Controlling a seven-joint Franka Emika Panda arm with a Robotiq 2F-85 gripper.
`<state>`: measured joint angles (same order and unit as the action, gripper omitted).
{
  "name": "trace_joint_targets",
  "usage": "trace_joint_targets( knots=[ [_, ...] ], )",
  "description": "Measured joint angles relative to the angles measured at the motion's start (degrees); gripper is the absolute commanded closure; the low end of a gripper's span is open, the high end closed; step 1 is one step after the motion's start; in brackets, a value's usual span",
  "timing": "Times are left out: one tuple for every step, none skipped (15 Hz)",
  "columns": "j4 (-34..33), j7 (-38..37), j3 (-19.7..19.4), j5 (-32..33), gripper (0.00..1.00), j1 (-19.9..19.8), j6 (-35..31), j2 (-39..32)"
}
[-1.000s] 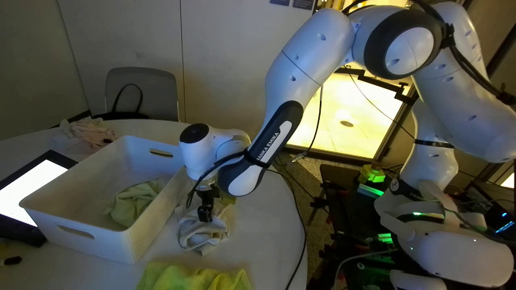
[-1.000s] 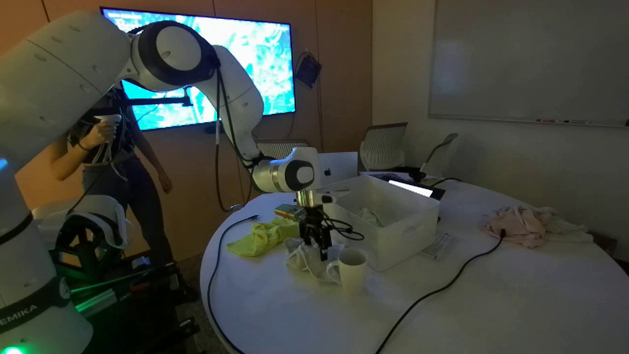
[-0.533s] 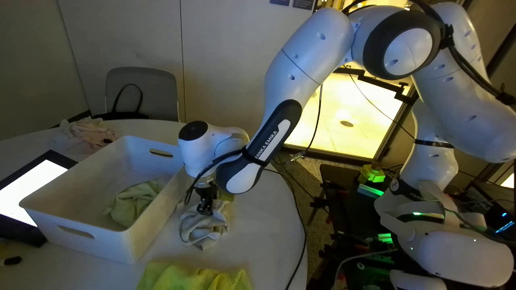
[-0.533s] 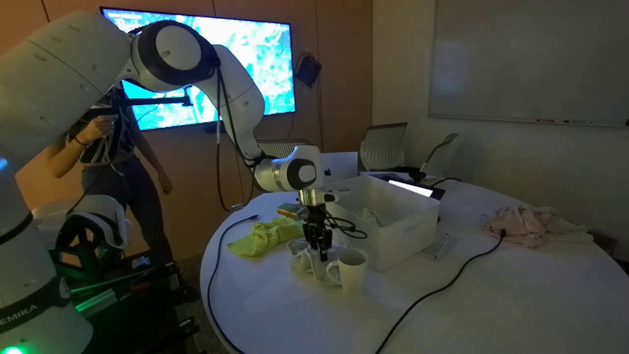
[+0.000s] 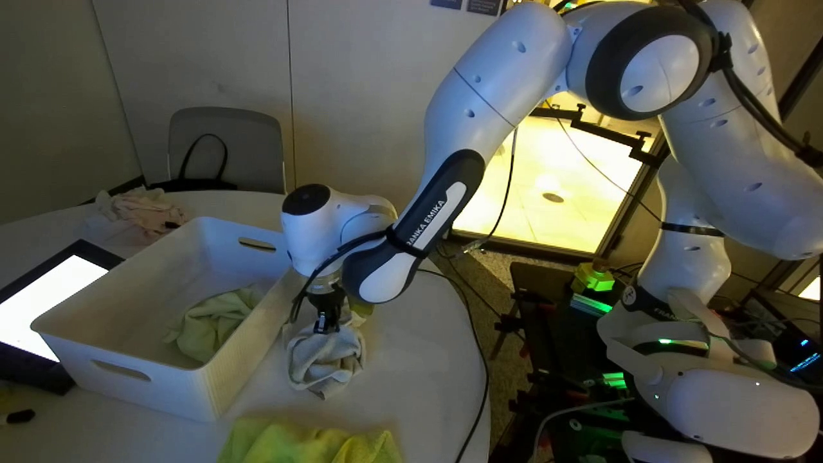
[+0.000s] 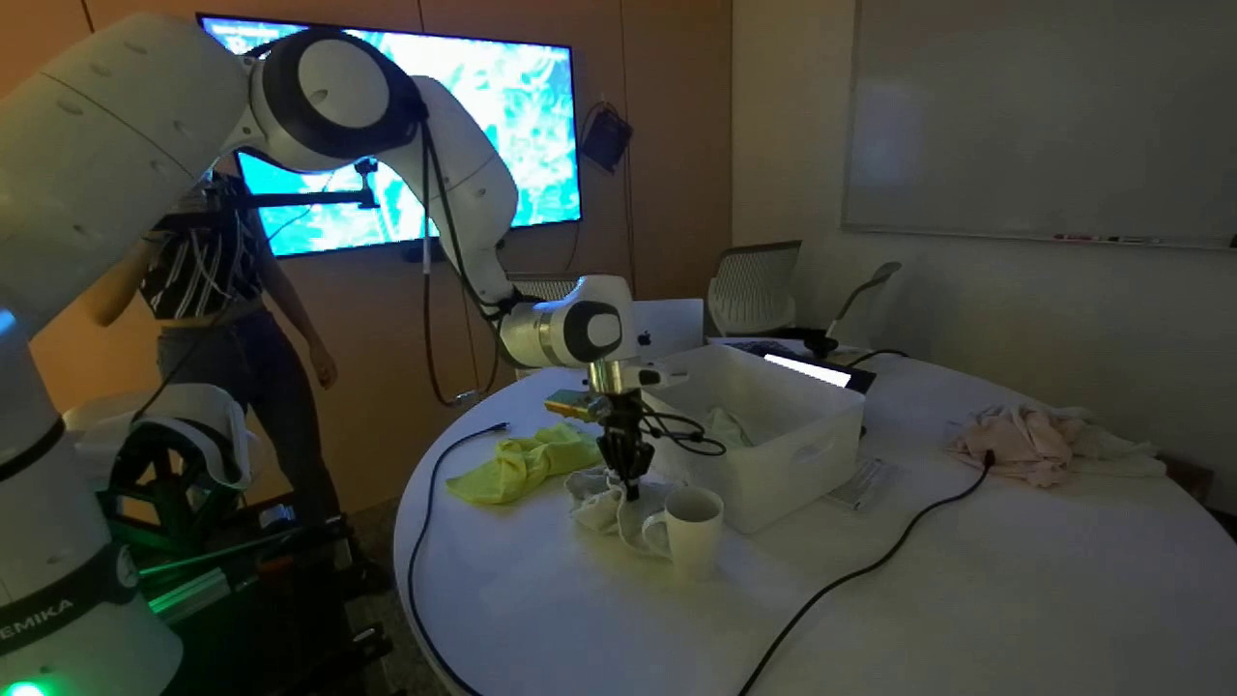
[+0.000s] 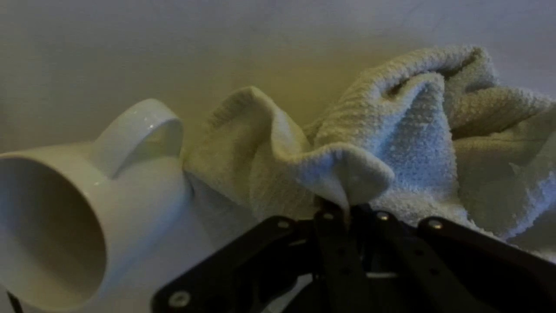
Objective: Put all the towels in the basket and the other objects in the white mug
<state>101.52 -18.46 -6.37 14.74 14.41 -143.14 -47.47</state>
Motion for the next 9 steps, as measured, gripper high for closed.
trace_joint_targets(
  knots=[
    [0.4,0.4,0.0,0.0,0.98,0.1,0.0,0.9],
    [1.1,0.7,0.0,0.1,0.98,0.2,0.0,2.0],
    [1.9,0.9,0.0,0.2,0.98,0.3,0.0,3.3],
    [2.9,0.9,0.0,0.3,0.98,0.5,0.0,4.8],
    [4.0,0.9,0.0,0.6,0.98,0.6,0.0,6.5],
    [5.1,0.9,0.0,0.9,0.98,0.8,0.0,8.2],
    [6.4,0.9,-0.1,1.3,0.98,0.9,0.0,10.2],
    [7.6,0.8,-0.1,1.9,0.98,1.1,0.0,12.1],
    [8.8,0.8,-0.1,2.6,0.98,1.2,0.0,14.2]
  ],
)
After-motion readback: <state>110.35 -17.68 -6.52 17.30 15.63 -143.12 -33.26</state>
